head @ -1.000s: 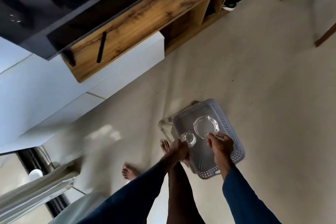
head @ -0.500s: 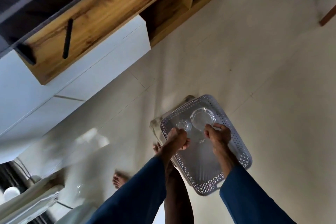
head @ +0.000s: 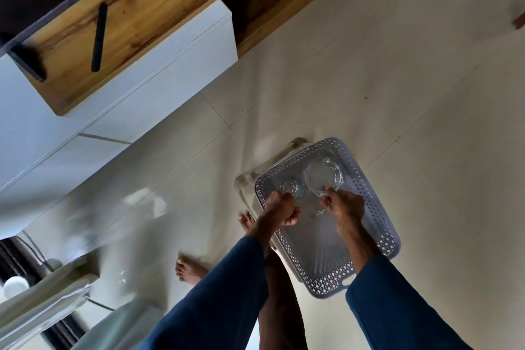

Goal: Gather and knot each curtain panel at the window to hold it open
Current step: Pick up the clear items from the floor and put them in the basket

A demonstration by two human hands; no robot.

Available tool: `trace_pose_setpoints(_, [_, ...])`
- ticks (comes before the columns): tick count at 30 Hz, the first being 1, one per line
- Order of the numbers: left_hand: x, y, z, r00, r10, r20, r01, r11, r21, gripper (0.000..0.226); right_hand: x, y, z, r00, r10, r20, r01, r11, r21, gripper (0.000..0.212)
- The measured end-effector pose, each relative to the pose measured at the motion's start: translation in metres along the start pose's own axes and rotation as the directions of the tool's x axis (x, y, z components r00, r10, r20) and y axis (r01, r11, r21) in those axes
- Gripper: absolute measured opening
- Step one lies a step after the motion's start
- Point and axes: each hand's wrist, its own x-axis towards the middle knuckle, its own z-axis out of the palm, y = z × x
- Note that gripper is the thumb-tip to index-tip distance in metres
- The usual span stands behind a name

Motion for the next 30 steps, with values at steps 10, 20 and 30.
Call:
trace_pose_setpoints(10, [-0.023,0.006,-0.012,1.0,0.014,-0.007,-0.013,0.999,0.039,0.027,-0.034,0.004,0.002,1.0,0.003,-0.007,-0.003,0.999,0.036,0.018])
trace_pose_setpoints(20, [-0.061,-0.035,-0.068,0.949,0.316,0.023,-0.301,0.876,0.377,0.036,-0.119,0.013,0.04,0.955,-0.252,-0.154,0.218,0.954,-0.207,0.011])
trace_pose_setpoints(30, [-0.06,-0.141,-0.24,0.927,0.358,-0.115,-0.315,0.906,0.282,0.045,-0.272,0.052,0.159,0.798,-0.524,0.297,0.603,0.695,-0.393,0.007])
